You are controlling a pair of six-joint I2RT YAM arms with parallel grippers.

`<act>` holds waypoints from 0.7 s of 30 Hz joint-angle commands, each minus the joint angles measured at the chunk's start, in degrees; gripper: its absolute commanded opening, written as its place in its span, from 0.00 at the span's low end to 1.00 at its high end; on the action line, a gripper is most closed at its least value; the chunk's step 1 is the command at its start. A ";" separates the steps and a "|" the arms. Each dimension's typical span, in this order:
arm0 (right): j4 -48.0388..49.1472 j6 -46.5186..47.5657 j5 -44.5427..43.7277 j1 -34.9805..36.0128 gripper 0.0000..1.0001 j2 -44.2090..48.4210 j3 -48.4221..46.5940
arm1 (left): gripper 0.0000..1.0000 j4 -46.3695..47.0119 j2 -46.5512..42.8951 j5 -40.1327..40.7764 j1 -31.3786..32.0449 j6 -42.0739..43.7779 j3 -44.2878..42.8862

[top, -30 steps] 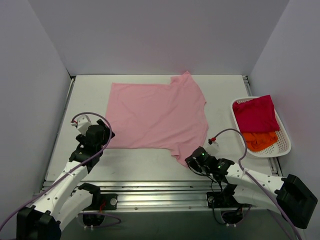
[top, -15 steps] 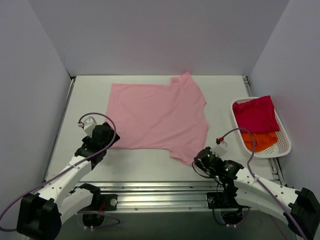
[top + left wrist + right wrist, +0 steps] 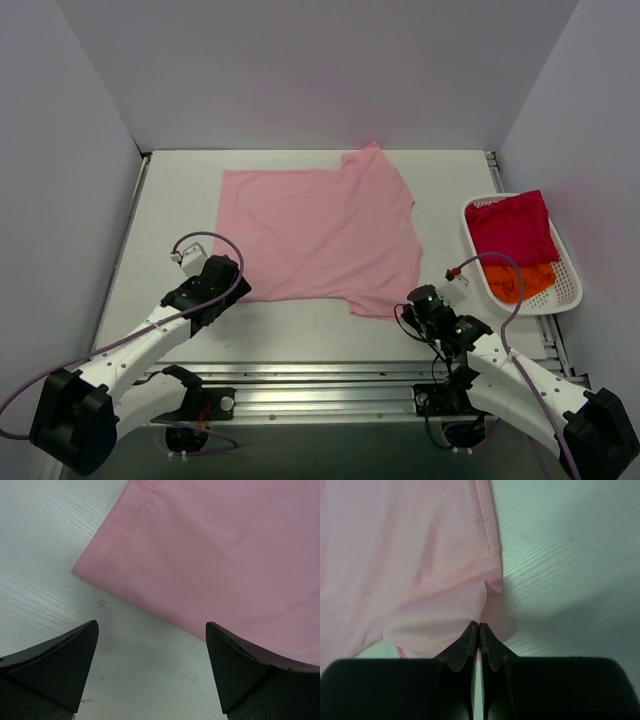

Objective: Fold and stack the t-shirts
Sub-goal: Flatten the tshirt out

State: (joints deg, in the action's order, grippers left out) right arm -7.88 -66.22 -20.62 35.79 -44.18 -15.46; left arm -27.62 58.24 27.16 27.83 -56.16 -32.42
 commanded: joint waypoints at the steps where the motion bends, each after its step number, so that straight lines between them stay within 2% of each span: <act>1: 2.08 3.46 0.49 -1.51 0.00 -2.04 -0.79 | 0.98 0.63 2.31 0.26 1.77 -4.21 0.70; 8: 4.88 7.41 2.95 -5.99 0.00 -3.19 -1.76 | 0.98 -1.30 6.97 4.12 6.26 -11.51 1.40; 14: 11.91 13.74 15.50 -18.27 0.00 -7.48 -0.36 | 0.98 -5.34 8.56 9.04 7.41 -17.57 0.69; 16: 12.71 14.27 15.79 -18.48 0.00 -8.55 -0.79 | 1.00 -5.17 8.47 9.93 7.41 -19.67 1.22; 17: 12.71 14.53 15.79 -18.30 0.00 -9.25 -1.14 | 0.93 -4.91 8.56 10.19 7.41 -20.30 1.83; 21: 11.66 15.15 15.44 -18.39 0.00 -9.43 -2.55 | 0.85 -2.71 9.17 10.90 7.41 -21.88 3.07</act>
State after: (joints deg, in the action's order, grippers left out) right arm 3.25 -53.39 -6.72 17.61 -53.49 -15.55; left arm -31.14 67.00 35.20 34.85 -74.30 -30.02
